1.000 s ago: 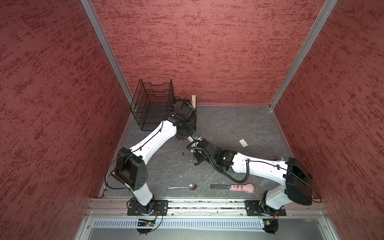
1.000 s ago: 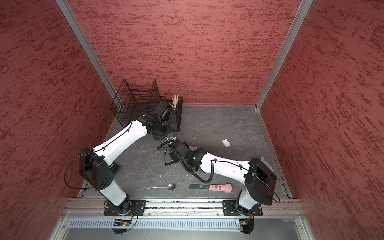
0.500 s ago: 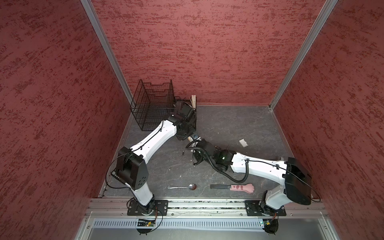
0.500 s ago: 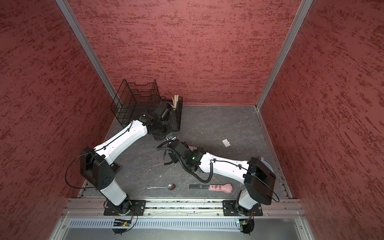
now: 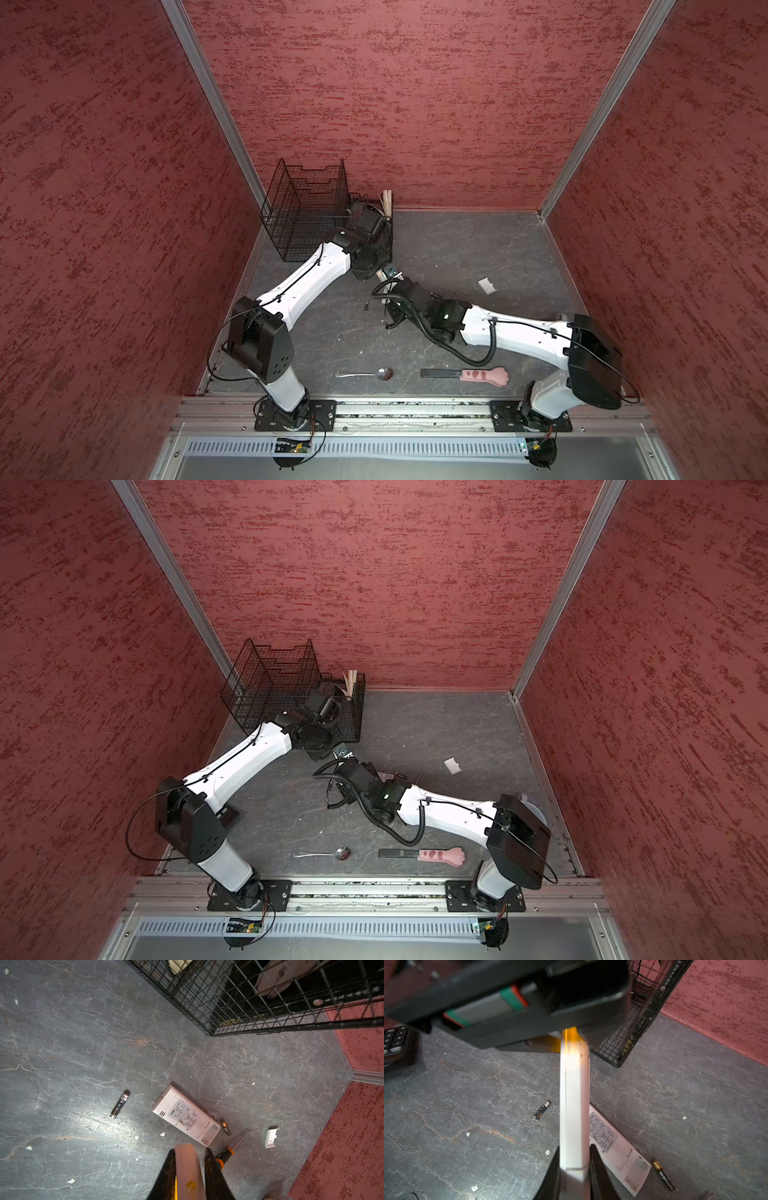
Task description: Unload the batteries from the remote control
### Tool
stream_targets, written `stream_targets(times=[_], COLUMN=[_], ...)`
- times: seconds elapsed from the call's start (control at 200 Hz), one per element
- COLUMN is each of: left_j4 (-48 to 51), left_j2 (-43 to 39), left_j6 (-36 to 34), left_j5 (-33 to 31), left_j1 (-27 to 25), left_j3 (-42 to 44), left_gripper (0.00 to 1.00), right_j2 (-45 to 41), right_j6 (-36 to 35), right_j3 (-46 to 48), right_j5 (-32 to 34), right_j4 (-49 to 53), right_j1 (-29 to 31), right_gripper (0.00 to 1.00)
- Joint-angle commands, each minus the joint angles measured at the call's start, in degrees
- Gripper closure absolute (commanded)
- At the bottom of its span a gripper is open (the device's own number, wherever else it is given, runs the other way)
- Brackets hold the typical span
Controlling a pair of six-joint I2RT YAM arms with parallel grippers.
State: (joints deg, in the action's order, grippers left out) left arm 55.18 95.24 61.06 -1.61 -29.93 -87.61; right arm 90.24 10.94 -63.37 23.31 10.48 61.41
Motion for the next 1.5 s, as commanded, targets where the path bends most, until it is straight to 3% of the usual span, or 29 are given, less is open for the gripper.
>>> stream_targets(times=[0.0,0.601,0.706,0.797,1.082,1.258,1.493], left_j4=[-4.91,-5.99,-9.44,-16.64,-57.32,-81.71,-106.1], left_j2=[-2.11,-4.2,-6.01,-9.43,-22.02,-25.69,-24.0], left_j6=[-1.76,-4.68,-4.77,-5.42,-1.11,4.8,9.75], left_j5=[0.21,0.95,1.25,2.8,11.82,12.17,10.36], left_j1=[0.89,1.46,1.97,2.2,2.71,2.87,3.03], left_j3=[0.52,2.99,4.87,9.04,34.27,49.48,59.14], left_gripper=[1.0,1.0,1.0,1.0,1.0,1.0,1.0], right_j2=[-1.52,-6.65,-11.95,-16.18,-22.42,-24.86,-25.43], right_j6=[3.62,-0.73,1.0,3.9,17.28,28.08,36.32], right_j3=[-0.11,4.36,7.1,9.44,10.11,12.74,15.78], right_j5=[-0.2,-3.17,-5.0,-5.02,-7.03,-11.46,-19.3], right_j4=[-7.09,-10.53,-10.35,-9.55,-4.41,-6.31,-10.13], right_j1=[0.38,0.32,0.35,0.23,-3.96,-9.61,-15.06], right_gripper=[0.81,0.52,0.49,0.48,0.47,0.47,0.47])
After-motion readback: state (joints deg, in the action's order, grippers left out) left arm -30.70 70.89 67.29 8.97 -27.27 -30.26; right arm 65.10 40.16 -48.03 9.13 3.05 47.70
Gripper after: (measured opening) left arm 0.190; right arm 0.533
